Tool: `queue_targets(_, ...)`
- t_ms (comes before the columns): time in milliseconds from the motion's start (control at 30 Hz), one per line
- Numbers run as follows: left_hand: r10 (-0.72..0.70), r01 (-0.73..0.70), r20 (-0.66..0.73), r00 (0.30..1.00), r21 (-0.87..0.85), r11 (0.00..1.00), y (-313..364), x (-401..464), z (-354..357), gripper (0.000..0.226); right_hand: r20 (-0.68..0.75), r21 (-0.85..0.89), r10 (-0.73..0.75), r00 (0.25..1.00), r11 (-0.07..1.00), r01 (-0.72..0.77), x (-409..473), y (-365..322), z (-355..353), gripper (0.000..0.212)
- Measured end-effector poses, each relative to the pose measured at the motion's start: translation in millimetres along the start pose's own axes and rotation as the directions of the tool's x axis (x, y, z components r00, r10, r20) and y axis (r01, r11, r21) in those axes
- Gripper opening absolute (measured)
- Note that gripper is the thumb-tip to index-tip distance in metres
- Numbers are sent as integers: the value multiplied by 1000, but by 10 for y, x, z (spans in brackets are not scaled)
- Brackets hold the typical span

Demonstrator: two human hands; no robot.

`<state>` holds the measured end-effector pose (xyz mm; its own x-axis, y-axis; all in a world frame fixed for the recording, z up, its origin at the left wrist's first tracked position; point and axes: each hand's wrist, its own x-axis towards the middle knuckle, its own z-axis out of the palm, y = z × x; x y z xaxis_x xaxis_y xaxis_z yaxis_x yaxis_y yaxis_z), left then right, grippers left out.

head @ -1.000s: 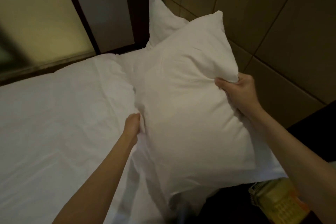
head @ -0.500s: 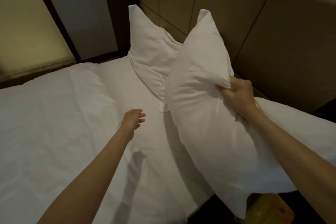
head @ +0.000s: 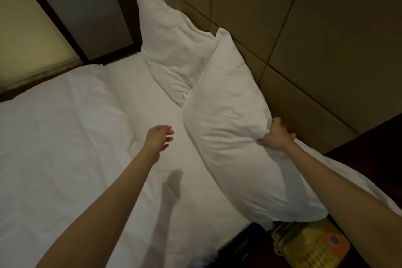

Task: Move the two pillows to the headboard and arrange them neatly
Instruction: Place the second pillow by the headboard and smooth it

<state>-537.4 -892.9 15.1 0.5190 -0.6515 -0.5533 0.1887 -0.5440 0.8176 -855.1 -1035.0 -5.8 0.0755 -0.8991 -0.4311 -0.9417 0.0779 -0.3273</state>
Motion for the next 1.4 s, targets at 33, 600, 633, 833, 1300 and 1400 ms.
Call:
queue_targets(33,-3,3,-4,1000,0,1000,-1,15,15,17,8,17,-32,999,999,31,26,-30,-23,80)
queue_targets(600,60,-66,60,996,113,991,-6,50,227,13,-70,-237,-245,967,946,223,97,-270,-351,17)
queue_targets(633,78,-87,72,994,131,987,21,63,238,14,-69,-251,-282,957,933,257,89,-308,-429,13)
queue_targets(833,174,-185,75,982,181,966,214,176,318,22,-250,-375,-418,873,873,311,147,-684,-830,10)
queue_targets(1300,605,-664,353,713,617,422,1074,380,1178,32,-204,243,-154,967,949,203,-153,308,-556,22)
queue_targets(1400,577,-740,634,515,669,-73,1337,405,1647,40,-125,168,-133,983,974,153,-260,449,-557,30)
